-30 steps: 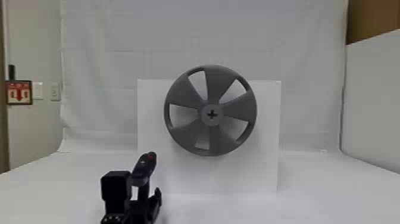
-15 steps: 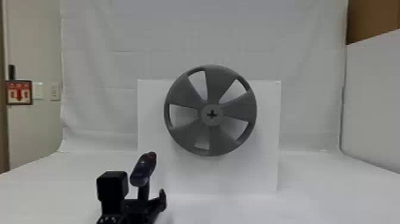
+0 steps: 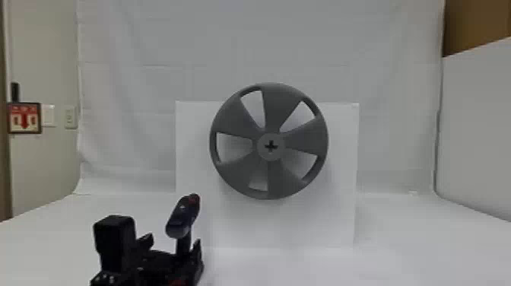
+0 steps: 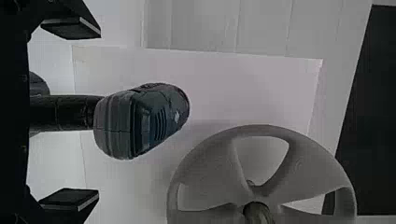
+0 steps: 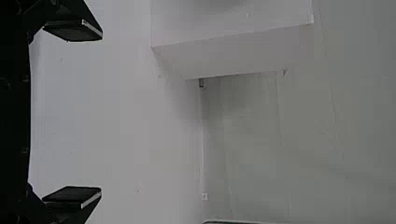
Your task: Grasp the drill and bring into the middle of wheel
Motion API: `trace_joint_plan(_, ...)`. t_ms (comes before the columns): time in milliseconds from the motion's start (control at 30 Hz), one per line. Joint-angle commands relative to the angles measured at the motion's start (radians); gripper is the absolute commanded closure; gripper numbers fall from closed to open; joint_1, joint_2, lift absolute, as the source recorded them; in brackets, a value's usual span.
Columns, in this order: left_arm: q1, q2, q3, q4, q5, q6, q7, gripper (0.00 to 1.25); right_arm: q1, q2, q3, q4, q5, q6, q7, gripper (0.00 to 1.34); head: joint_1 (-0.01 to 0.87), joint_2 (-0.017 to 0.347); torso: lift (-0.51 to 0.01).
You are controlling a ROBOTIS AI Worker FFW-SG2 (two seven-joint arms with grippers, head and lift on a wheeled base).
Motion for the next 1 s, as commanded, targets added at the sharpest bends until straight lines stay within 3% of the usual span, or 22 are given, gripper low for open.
trace_joint_plan(0, 0.002, 0.000, 0.091, -0.005, -0.047, 0.030, -0.141, 0.09, 0.003, 0.000, -0.004, 0.000, -0.006, 0.000, 0.000, 0.13, 0.054, 0.031, -0.403)
trace_joint_plan(133, -0.004, 0.000, 0.162, -0.005, -0.102, 0.059, -0.267, 0.09, 0.002, 0.002, -0.004, 0.000, -0.006, 0.000, 0.000, 0.13, 0.054, 0.031, -0.403)
trace_joint_plan(267, -0.009, 0.000, 0.217, -0.007, -0.149, 0.075, -0.345, 0.09, 0.005, 0.002, -0.006, 0.000, -0.006, 0.000, 0.000, 0.13, 0.054, 0.031, -0.403)
trace_joint_plan(500, -0.016, 0.000, 0.312, -0.040, -0.223, 0.124, -0.371, 0.09, 0.002, 0.002, -0.006, 0.000, -0.008, 0.000, 0.000, 0.13, 0.054, 0.031, -0.403)
trace_joint_plan(600, -0.027, 0.000, 0.343, -0.067, -0.261, 0.171, -0.365, 0.09, 0.000, 0.002, -0.012, 0.000, -0.008, 0.000, 0.000, 0.13, 0.054, 0.031, -0.403)
trace_joint_plan(767, -0.023, 0.000, 0.350, -0.152, -0.275, 0.256, -0.245, 0.09, 0.000, -0.003, -0.029, -0.009, -0.009, 0.000, 0.000, 0.13, 0.054, 0.031, -0.403)
trace_joint_plan(967, -0.023, -0.002, 0.346, -0.228, -0.208, 0.365, -0.130, 0.09, -0.009, -0.012, -0.050, -0.025, -0.008, 0.000, 0.000, 0.13, 0.054, 0.031, -0.403)
